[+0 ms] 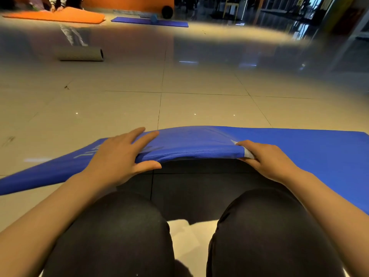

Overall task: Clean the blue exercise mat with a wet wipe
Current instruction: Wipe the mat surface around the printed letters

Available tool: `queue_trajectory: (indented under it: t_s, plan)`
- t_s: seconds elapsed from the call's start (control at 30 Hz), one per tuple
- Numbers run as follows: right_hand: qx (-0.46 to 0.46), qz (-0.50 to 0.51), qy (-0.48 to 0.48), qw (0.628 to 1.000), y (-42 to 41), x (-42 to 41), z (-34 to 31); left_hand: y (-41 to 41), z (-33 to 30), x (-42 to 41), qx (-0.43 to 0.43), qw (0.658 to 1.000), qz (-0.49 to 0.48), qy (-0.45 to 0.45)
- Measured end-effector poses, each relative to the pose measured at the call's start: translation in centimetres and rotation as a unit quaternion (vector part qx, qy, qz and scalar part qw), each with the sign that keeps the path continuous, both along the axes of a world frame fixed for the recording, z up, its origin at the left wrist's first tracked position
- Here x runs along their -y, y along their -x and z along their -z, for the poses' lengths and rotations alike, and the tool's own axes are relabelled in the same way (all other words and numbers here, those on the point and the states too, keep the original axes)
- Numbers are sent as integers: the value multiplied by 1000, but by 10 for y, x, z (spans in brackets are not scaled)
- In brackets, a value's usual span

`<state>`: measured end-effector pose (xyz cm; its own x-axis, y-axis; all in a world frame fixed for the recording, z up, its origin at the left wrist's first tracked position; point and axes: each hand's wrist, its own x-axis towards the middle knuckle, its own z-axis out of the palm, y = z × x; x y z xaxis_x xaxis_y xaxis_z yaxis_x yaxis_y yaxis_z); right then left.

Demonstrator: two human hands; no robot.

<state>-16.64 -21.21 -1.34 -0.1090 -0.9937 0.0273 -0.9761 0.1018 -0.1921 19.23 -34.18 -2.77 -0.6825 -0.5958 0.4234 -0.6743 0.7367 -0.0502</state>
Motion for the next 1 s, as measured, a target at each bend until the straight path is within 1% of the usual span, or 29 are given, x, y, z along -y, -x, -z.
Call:
queue_trajectory:
  t_s: [0.1,0.17,0.27,0.37,0.47,0.5,0.57,0.7,0.77,0.8,0.93,1.0]
  plan:
    - [-10,4,-2,1000,3,-1,-25,4,-11,-2,-27,996,82,9]
    - [1,17,8,1000,6,0,-47,11,-20,-4,-38,993,113,12]
    - [-27,24,24,999,14,4,-86,29,-17,-15,-80,989,124,3]
    - [-69,29,96,993,28,-2,-125,61,-11,-22,-155,979,132,2]
    - [-104,81,143,981,47,-11,-141,97,-12,-19,-209,968,137,-18]
    - [-109,92,143,979,54,-16,-135,106,-10,-19,-209,968,138,-25]
    - [-103,104,125,981,65,-25,-101,114,0,-12,-182,972,150,-6]
    - [-42,156,11,987,75,-39,-1,118,34,4,-106,975,196,-23]
    - [-20,170,-44,984,76,-52,40,123,60,2,-58,970,235,11]
    - [-15,172,-62,983,74,-57,55,123,72,-1,-41,969,243,8]
    - [-19,144,-81,986,57,-51,89,104,121,-5,-45,969,241,-38]
    - [-23,154,-59,986,48,-41,87,99,127,-2,-58,971,230,-20]
